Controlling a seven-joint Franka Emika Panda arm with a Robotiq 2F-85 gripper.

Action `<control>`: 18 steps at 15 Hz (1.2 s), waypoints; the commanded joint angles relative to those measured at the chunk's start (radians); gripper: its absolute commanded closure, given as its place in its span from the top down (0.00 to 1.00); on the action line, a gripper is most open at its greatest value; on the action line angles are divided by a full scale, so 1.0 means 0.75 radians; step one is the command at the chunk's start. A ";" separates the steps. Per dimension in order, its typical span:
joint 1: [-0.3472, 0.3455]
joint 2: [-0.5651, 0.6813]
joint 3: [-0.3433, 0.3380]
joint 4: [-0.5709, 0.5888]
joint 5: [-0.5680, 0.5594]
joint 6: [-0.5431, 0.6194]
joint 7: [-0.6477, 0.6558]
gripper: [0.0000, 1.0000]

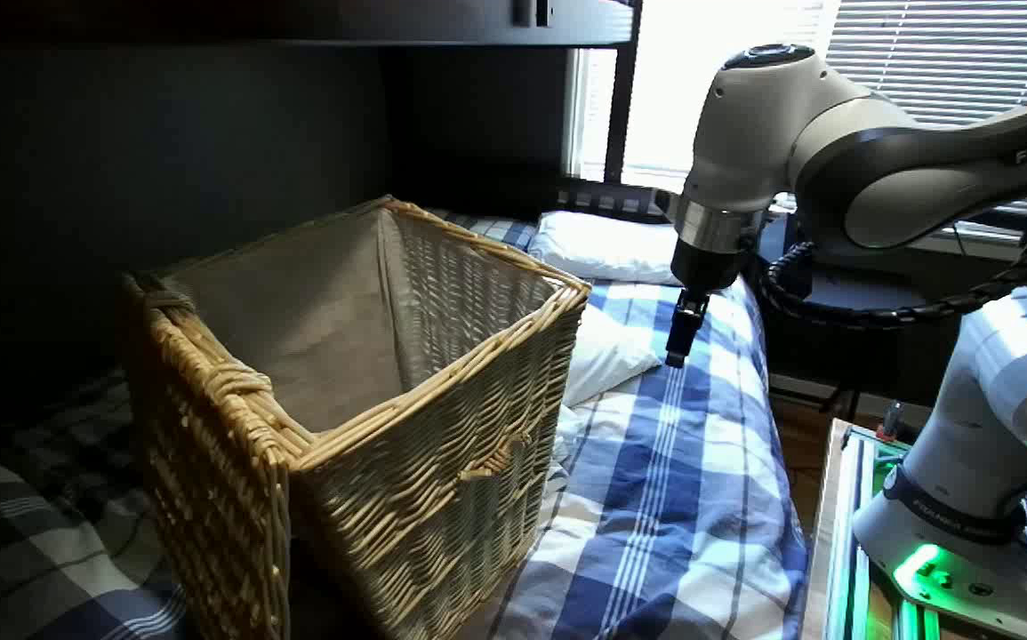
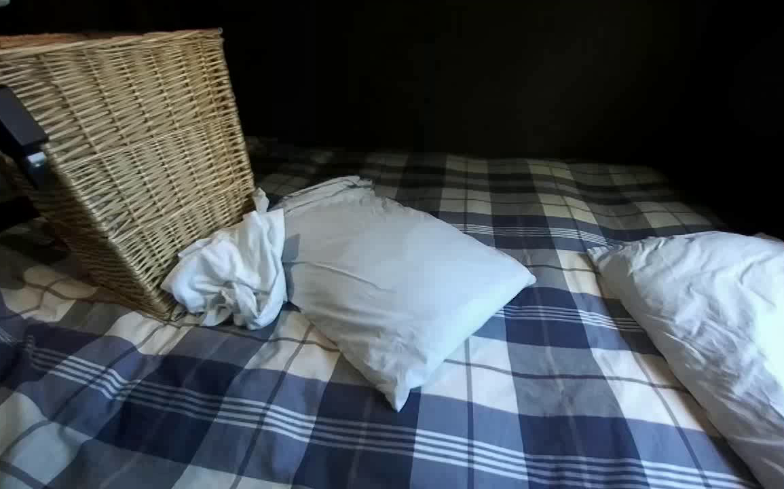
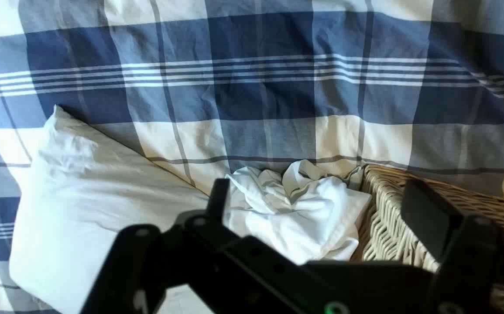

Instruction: Put the white pillow case onto the basket

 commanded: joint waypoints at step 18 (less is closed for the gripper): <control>0.014 0.028 -0.124 0.004 0.103 0.079 0.036 1.00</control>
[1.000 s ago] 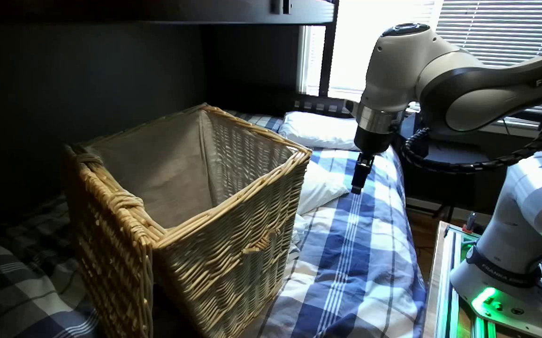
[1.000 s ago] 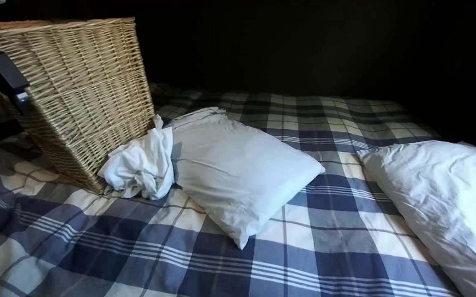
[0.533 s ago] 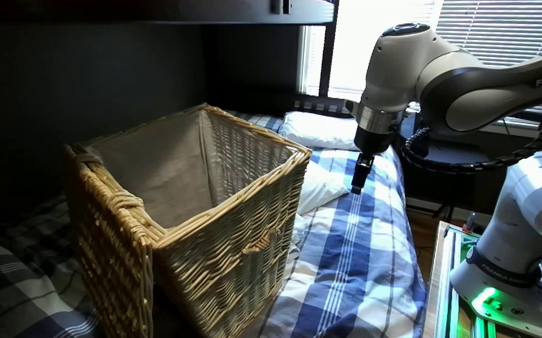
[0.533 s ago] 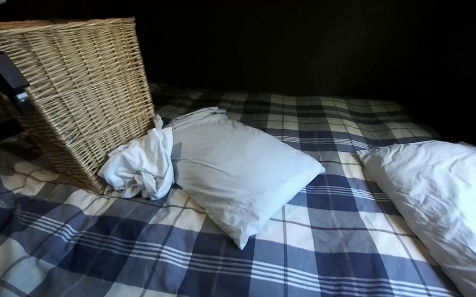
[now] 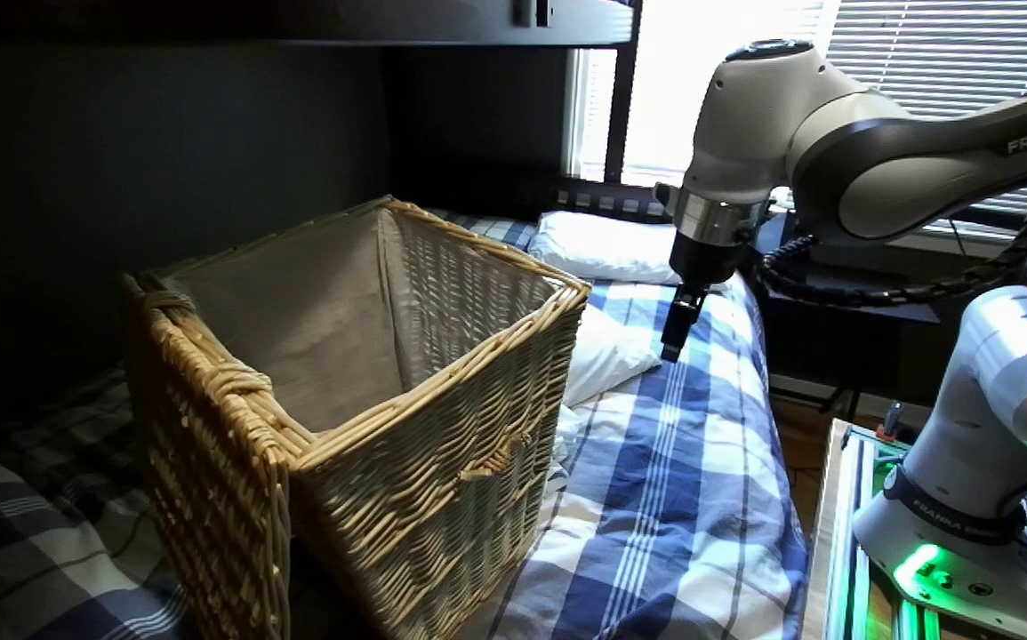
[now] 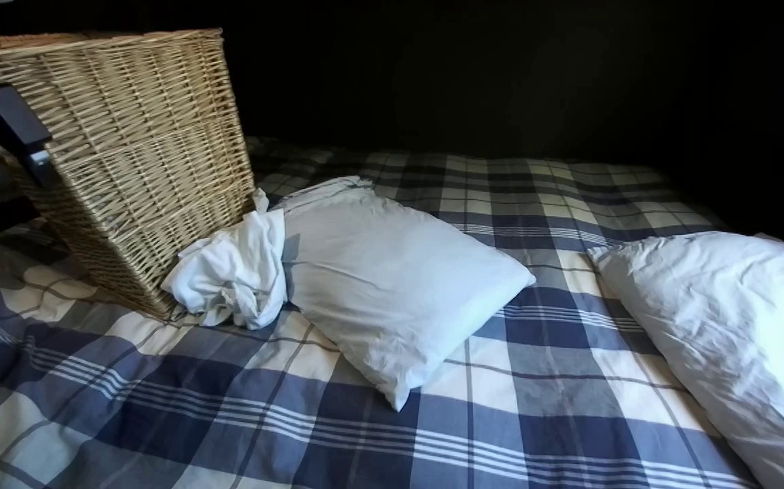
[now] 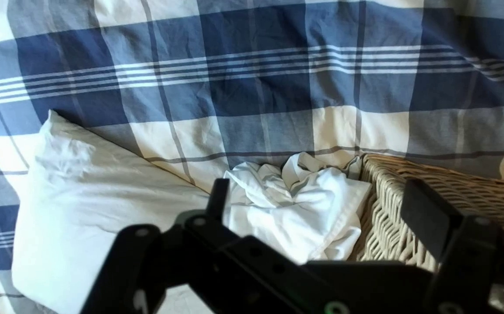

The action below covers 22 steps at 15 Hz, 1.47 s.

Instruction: Put the white pillow case onto the basket

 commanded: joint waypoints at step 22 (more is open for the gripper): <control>-0.011 0.625 -0.368 0.175 0.996 0.421 -0.142 1.00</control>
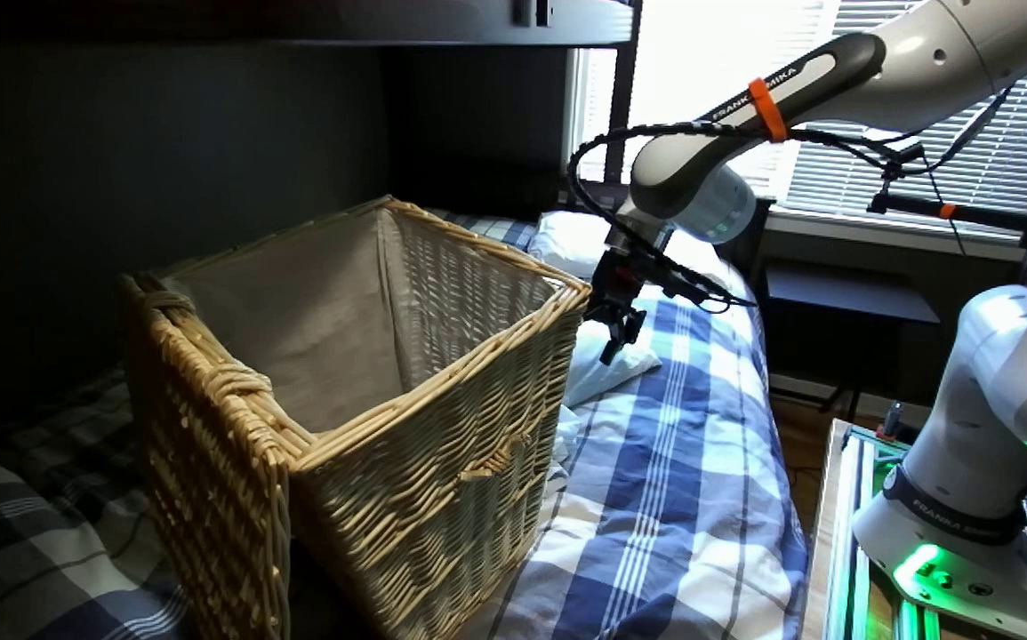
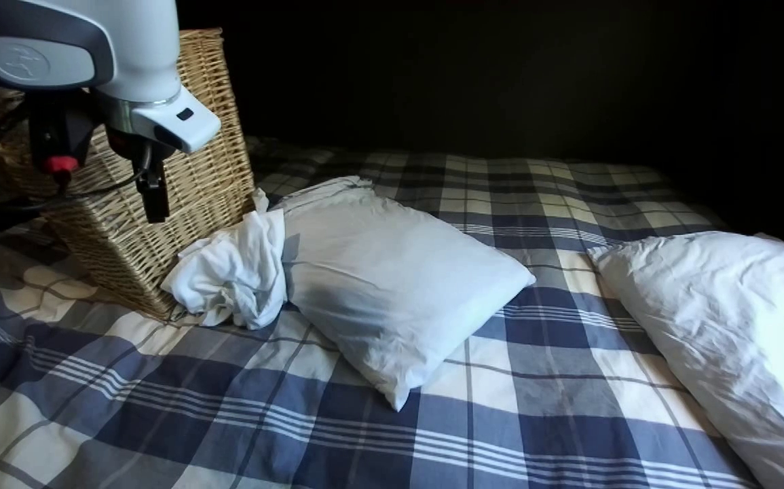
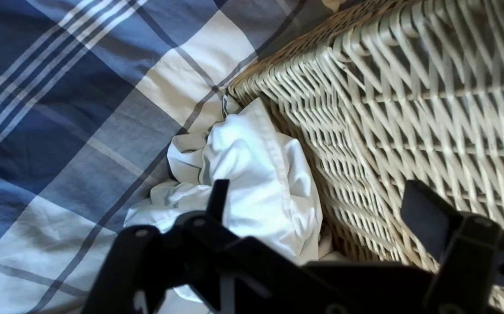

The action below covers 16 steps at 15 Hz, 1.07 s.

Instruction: Put the white pillow case onto the basket

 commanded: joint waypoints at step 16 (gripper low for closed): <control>-0.100 0.419 0.033 0.325 0.045 0.150 0.068 1.00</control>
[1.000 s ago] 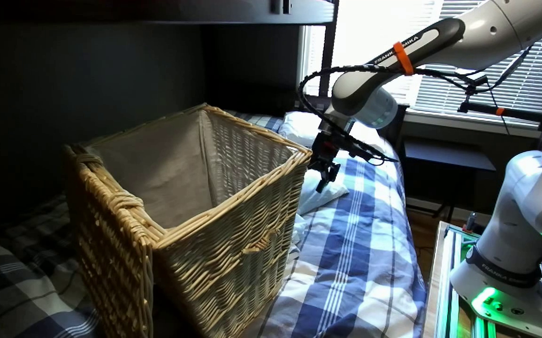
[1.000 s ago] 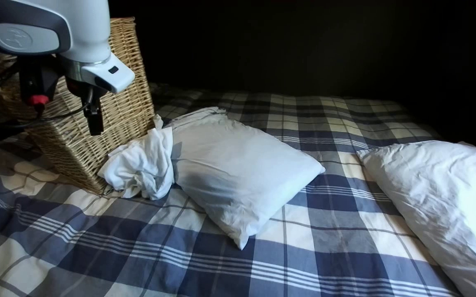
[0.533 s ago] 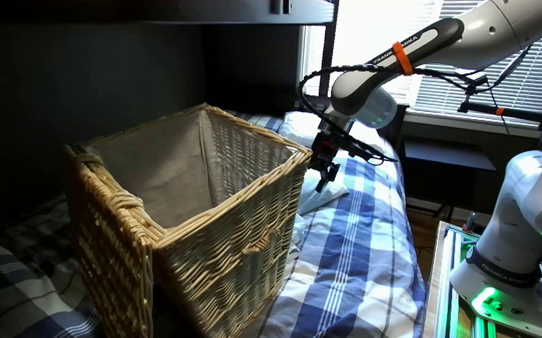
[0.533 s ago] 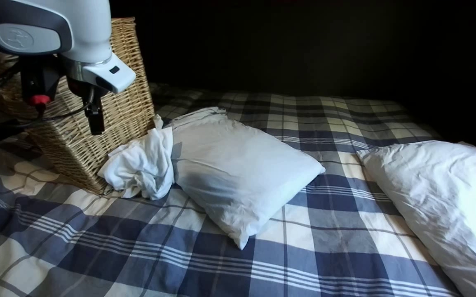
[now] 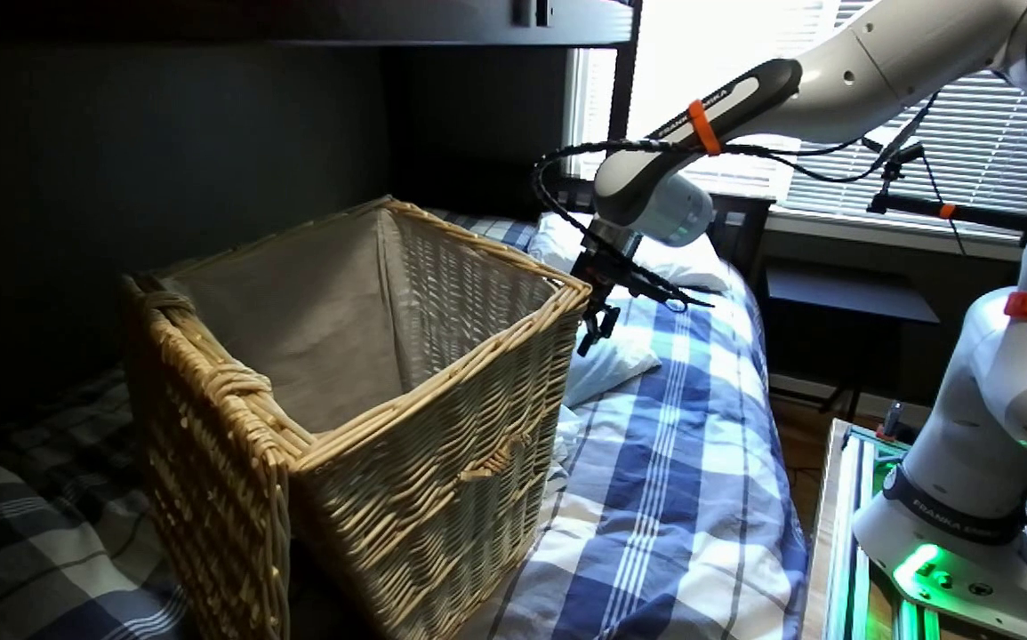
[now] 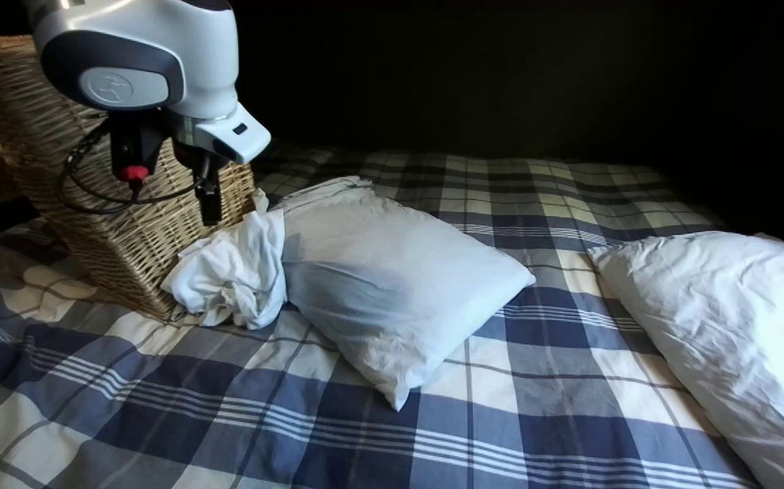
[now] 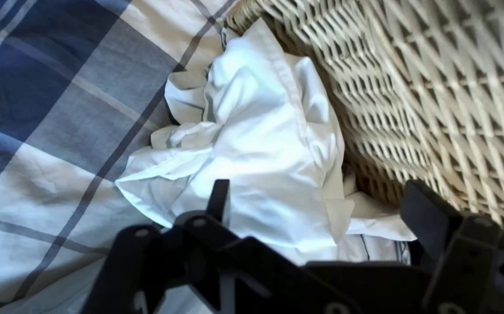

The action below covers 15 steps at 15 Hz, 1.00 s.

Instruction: Put the white pillow case onto the basket

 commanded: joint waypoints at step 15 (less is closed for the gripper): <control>-0.021 0.612 0.036 0.544 0.044 0.032 0.419 0.73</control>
